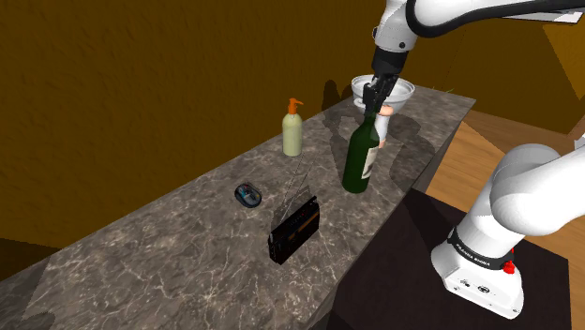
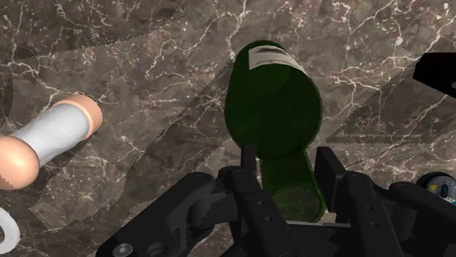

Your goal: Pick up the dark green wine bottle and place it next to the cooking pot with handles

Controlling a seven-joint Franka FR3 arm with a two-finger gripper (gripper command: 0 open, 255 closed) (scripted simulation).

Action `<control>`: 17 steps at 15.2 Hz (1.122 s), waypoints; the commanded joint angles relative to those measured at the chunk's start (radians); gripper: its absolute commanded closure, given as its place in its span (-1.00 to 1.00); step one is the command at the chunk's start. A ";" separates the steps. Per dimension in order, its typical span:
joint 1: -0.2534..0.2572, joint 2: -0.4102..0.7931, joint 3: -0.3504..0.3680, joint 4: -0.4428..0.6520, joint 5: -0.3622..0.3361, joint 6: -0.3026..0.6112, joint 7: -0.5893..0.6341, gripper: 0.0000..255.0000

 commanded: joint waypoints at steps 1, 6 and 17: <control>0.000 0.000 0.000 0.000 0.000 0.000 0.000 1.00; 0.000 0.001 0.000 0.027 0.000 -0.027 0.000 1.00; 0.001 0.022 0.002 0.190 0.003 -0.169 -0.001 1.00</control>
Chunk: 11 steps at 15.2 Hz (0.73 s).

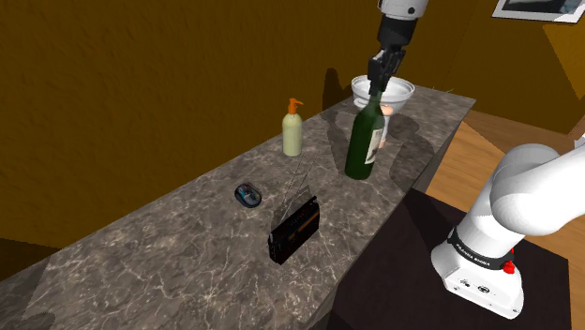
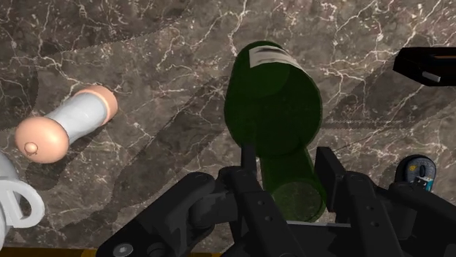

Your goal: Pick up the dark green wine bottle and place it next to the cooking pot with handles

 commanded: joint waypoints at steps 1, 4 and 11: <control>0.000 0.006 0.000 0.032 0.000 -0.026 -0.001 1.00; 0.000 0.017 0.000 0.080 0.001 -0.064 -0.001 1.00; 0.001 0.048 0.001 0.200 0.002 -0.152 -0.002 1.00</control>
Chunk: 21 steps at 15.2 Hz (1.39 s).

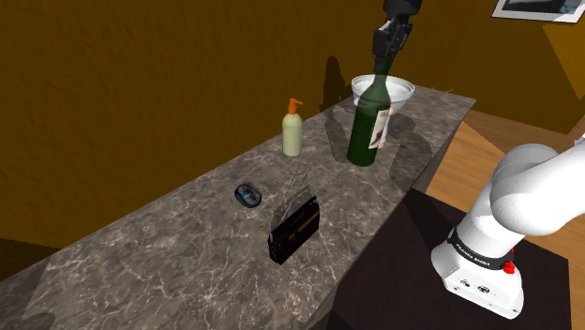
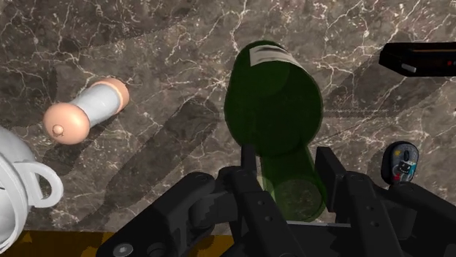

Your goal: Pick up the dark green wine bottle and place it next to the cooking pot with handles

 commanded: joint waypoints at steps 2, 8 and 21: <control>0.000 0.014 0.000 0.053 0.000 -0.039 -0.001 1.00; 0.001 0.051 0.000 0.167 0.001 -0.116 -0.002 1.00; -0.010 0.139 -0.040 0.403 -0.012 -0.264 -0.057 1.00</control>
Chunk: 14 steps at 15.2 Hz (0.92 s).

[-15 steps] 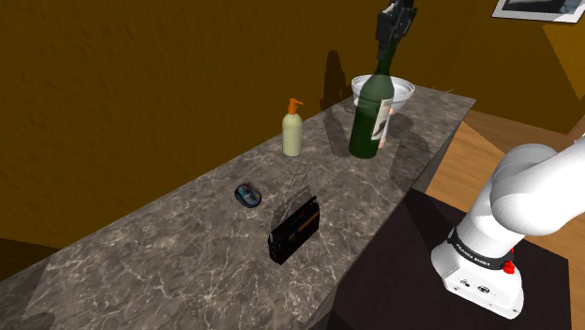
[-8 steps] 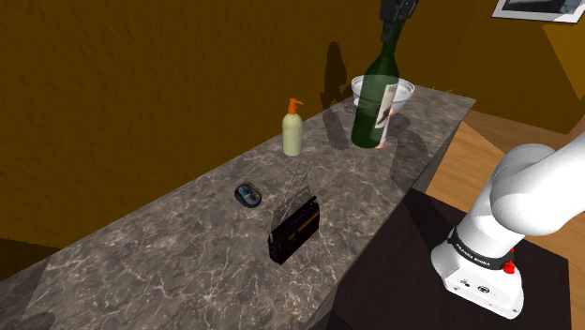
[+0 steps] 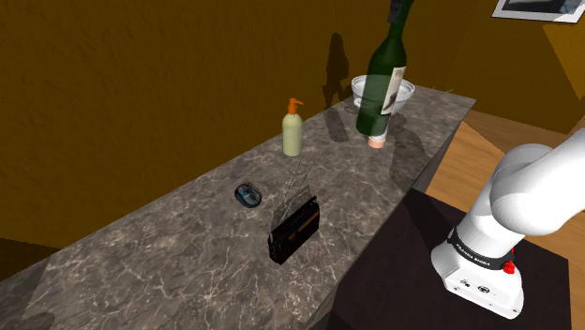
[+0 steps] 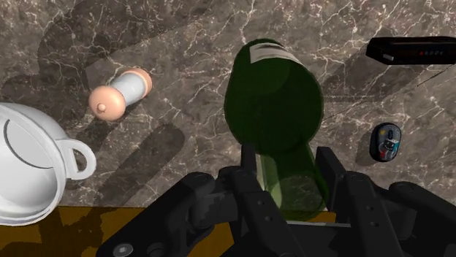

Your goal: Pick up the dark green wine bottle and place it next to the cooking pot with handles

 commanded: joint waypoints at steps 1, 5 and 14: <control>-0.010 0.003 -0.036 0.007 -0.013 -0.003 -0.048 1.00; -0.032 0.021 -0.117 0.029 -0.041 -0.003 -0.153 1.00; -0.078 0.132 -0.312 0.149 -0.069 -0.001 -0.403 1.00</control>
